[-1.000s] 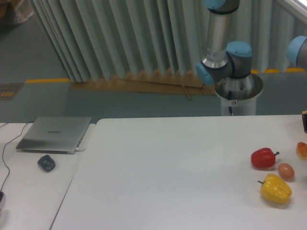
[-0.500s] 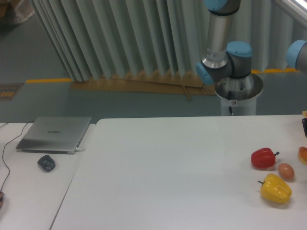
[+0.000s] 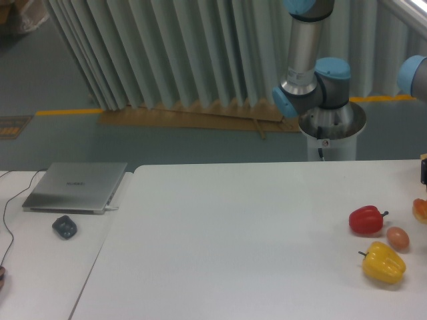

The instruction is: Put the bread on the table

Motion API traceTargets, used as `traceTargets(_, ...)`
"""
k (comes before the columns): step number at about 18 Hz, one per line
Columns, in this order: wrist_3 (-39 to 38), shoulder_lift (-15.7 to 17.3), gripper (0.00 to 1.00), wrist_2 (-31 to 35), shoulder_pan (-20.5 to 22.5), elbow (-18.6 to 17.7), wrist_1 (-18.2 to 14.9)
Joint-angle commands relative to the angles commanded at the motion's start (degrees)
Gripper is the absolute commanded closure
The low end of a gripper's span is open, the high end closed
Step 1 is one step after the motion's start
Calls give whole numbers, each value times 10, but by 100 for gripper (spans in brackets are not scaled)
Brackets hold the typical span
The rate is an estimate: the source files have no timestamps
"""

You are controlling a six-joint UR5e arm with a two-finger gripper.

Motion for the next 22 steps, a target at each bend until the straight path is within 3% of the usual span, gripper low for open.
traceTargets(17,17,0,0,2,5,-4,-2)
traceTargets(22,55,4,0,89,-14,3,-3)
